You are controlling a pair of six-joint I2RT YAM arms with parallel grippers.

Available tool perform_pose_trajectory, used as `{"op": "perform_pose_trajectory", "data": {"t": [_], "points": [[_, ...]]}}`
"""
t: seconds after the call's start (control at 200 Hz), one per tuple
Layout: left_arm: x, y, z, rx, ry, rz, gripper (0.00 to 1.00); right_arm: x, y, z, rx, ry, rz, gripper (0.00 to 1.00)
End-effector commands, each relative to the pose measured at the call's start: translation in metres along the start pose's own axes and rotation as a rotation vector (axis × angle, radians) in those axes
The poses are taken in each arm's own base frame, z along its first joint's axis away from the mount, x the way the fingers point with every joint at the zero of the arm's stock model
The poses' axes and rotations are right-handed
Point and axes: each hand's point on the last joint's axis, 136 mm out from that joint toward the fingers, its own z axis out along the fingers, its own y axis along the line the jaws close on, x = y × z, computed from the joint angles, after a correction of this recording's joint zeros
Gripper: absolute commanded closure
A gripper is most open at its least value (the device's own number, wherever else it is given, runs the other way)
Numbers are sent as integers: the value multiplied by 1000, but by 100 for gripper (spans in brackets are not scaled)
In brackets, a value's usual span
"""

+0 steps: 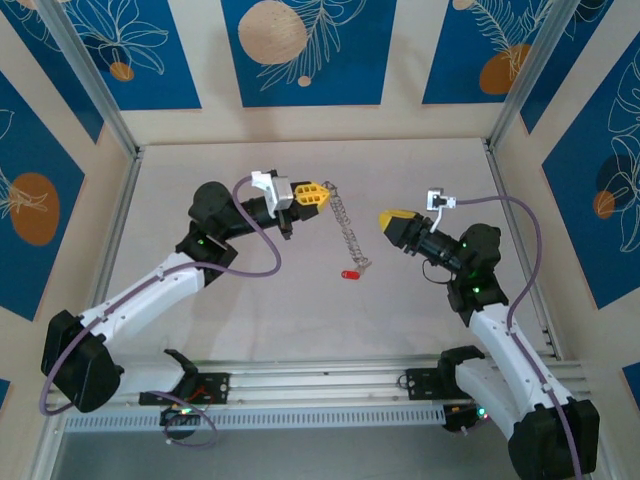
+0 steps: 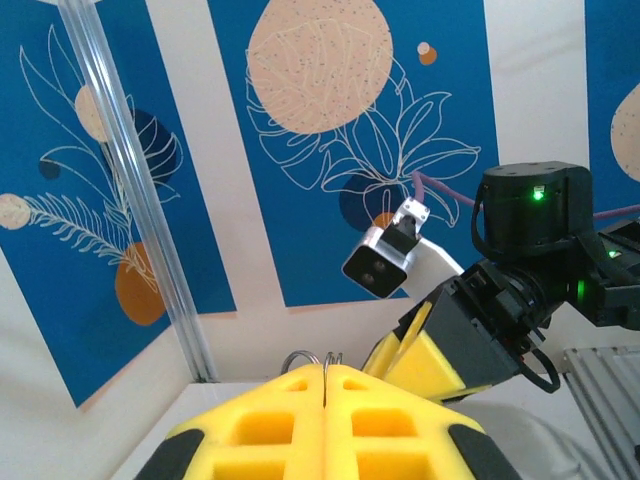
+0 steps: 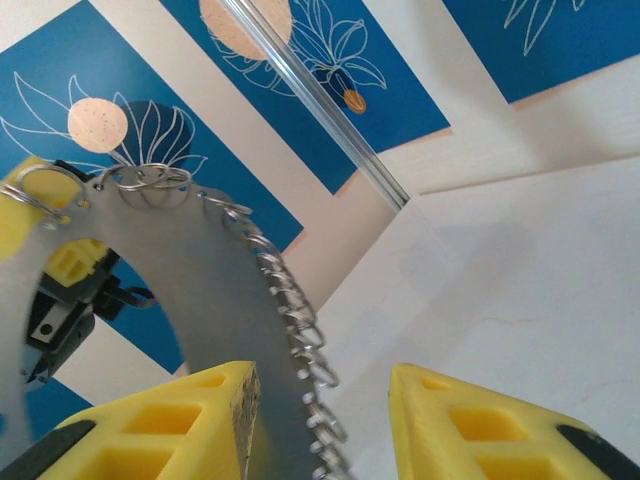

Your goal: Put the keys on the keyring

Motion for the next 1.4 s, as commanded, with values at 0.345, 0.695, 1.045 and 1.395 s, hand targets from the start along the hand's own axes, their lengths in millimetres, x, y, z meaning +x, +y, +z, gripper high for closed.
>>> {"op": "perform_pose_trajectory", "data": {"t": [0.345,0.695,1.045,1.395], "points": [[-21,1,3,-18,-54,52,100,-14,14,9,-53,-14,-22,60],[-9,14,20,-10,-21,-253,100,-49,78,29,-253,-19,-185,72],[-19,13,29,68,-79,-406,100,-52,108,28,-384,-2,-265,69],[-24,13,37,134,-112,-465,100,-55,106,37,-405,10,-261,67]]}}
